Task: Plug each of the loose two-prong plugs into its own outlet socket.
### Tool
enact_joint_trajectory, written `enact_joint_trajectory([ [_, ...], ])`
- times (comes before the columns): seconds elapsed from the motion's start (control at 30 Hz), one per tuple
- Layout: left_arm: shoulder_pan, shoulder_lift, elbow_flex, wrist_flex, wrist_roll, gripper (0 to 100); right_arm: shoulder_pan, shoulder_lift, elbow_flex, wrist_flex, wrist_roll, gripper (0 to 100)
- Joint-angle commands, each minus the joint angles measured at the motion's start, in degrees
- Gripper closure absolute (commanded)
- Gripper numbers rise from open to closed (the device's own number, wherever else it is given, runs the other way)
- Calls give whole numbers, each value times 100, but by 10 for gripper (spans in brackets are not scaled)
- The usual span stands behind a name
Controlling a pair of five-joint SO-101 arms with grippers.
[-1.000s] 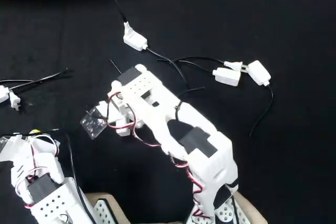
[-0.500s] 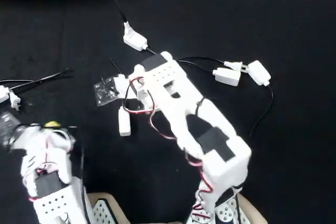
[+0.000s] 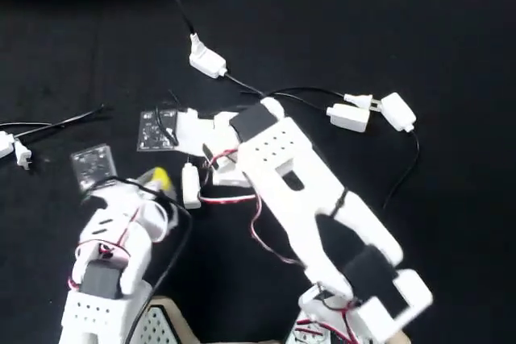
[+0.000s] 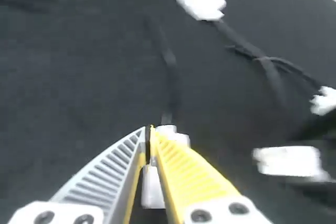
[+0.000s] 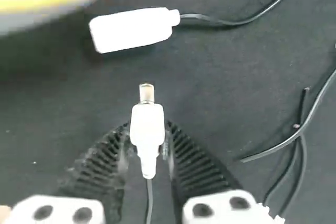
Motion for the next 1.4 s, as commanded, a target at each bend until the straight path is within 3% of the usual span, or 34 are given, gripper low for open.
enact_joint_trajectory([
  [0.0, 892, -35, -813, -105, 519, 971, -97, -602, 251, 9, -202, 986],
  [0.1, 1165, -35, -910, -114, 923, 970, -79, -1015, 312, 176, -255, 986],
  [0.53, 2360, -44, -1305, 466, 914, 969, -747, -2457, 488, 1530, -264, 986],
  [0.77, 3037, -44, -831, 501, 26, 970, -1020, -2633, 382, 1705, -659, 986],
  [1.37, 3073, -44, -286, 492, -62, 970, -1257, -2624, -189, 1873, -862, 986],
])
